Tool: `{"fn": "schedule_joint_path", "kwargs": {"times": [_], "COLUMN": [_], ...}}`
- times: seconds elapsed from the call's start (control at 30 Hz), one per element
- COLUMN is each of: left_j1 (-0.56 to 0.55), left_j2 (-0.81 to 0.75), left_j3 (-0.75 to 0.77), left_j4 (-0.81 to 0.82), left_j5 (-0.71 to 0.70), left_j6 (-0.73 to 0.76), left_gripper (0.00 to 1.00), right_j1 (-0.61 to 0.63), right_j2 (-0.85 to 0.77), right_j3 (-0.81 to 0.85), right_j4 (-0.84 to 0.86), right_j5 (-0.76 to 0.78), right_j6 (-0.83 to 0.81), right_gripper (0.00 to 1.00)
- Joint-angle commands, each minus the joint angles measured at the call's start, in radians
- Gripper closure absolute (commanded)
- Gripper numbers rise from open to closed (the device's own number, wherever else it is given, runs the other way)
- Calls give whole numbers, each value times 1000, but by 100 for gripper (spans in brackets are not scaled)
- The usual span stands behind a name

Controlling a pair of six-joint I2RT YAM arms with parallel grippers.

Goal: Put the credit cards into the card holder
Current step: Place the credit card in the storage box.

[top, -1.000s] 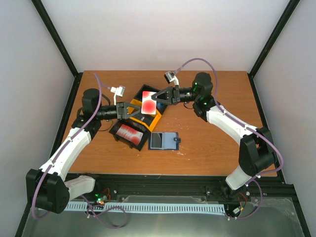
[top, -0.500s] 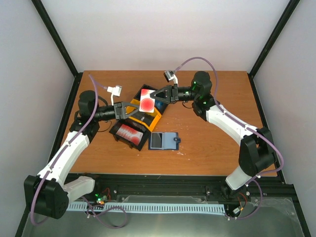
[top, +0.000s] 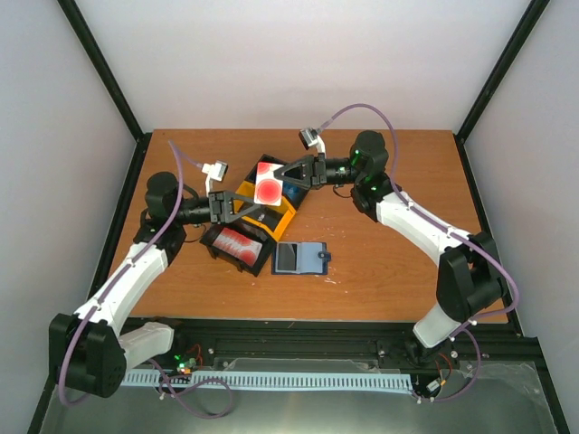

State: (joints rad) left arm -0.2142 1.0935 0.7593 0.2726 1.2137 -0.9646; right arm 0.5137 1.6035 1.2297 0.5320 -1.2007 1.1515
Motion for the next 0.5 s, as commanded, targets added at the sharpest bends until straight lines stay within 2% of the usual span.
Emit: {"fn": "schedule_joint_path", "kwargs": {"times": [0.0,0.07,0.3,0.37,0.47], "left_j1": [-2,-2,-2,-2,-1], "left_j2": [31,45,76,82,86], "left_j3": [6,17,15,16,11], "left_j4": [147,150,233,245,223], "left_j5": [-38,-71,-75,-64,-60], "left_j6": [-168,-195,-280,-288,-276], "left_gripper": [72,76,76,77,84], "right_j1": [15,16,20,22,22], "right_j2": [16,19,30,41,60], "right_j3": [25,20,11,12,28], "right_j4": [69,77,68,34,-112], "right_j5": [-11,-14,-9,0,23], "right_j6": [30,38,57,49,-3], "right_gripper": [97,97,97,97,97]}}
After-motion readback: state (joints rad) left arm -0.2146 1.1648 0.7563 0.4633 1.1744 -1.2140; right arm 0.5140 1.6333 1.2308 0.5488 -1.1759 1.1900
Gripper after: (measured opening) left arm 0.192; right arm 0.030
